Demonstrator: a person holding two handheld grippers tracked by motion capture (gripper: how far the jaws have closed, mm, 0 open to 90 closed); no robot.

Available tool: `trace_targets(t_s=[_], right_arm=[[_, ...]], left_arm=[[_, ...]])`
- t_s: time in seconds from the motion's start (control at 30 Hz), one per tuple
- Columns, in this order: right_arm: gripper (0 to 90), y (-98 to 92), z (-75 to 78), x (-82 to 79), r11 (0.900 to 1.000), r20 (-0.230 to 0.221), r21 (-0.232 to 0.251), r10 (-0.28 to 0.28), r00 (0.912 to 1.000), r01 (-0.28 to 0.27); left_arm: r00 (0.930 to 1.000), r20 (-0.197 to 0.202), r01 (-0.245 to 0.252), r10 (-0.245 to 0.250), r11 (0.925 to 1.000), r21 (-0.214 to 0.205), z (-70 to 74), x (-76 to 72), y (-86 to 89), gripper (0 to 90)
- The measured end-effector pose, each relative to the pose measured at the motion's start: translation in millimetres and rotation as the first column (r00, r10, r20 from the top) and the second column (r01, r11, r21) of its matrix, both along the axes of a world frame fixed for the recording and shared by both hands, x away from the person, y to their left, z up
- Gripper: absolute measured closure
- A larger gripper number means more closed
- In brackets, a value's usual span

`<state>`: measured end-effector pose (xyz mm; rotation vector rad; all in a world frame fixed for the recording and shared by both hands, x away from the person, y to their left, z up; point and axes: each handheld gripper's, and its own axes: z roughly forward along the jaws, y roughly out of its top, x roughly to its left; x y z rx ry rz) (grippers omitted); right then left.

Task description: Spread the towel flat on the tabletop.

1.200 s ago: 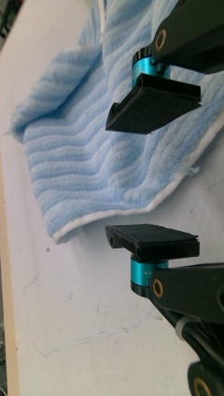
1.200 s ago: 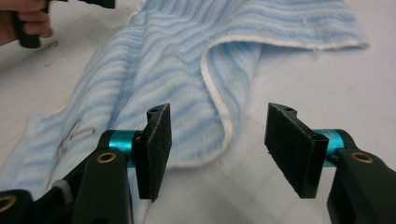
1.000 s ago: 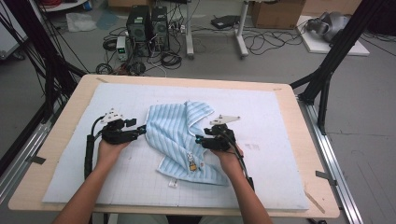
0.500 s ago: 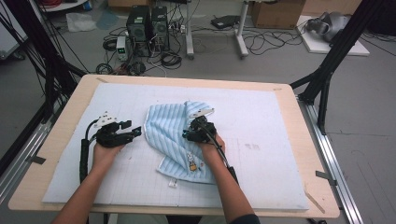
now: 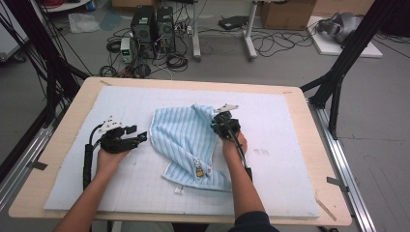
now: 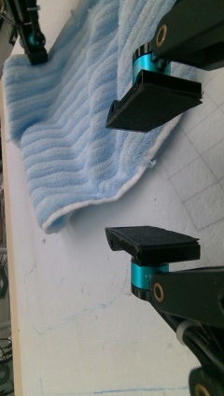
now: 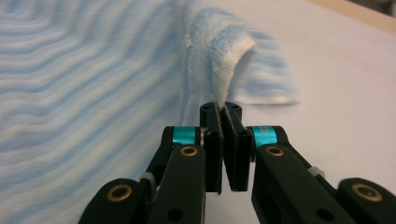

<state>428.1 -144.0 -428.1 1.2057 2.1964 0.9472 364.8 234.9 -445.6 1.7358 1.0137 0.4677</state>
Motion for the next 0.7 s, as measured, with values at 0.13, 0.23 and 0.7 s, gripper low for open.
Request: trace_targets(t_s=[0.13, 0.23, 0.7], right_arm=[[87.2, -18.1, 5.0, 10.6, 0.9962, 0.030, -0.031, -0.080, 0.9963, 0.081], [87.2, -26.7, 9.9, 16.4, 0.9884, 0.059, -0.046, -0.142, 0.9881, 0.145], [48.3, -55.1, 12.0, 3.0, 0.9726, 0.046, 0.066, -0.226, 0.9731, 0.223]], left_arm=[[1.0000, 0.001, 0.005, -0.005, 1.0000, 0.006, -0.7, 0.2, -1.9, 41.2], [0.9999, -0.002, 0.010, -0.010, 0.9999, 0.009, -0.6, -0.2, -3.0, 41.3], [0.9951, -0.019, 0.097, -0.097, 0.9951, 0.019, -2.3, -3.8, -18.9, 43.2]])
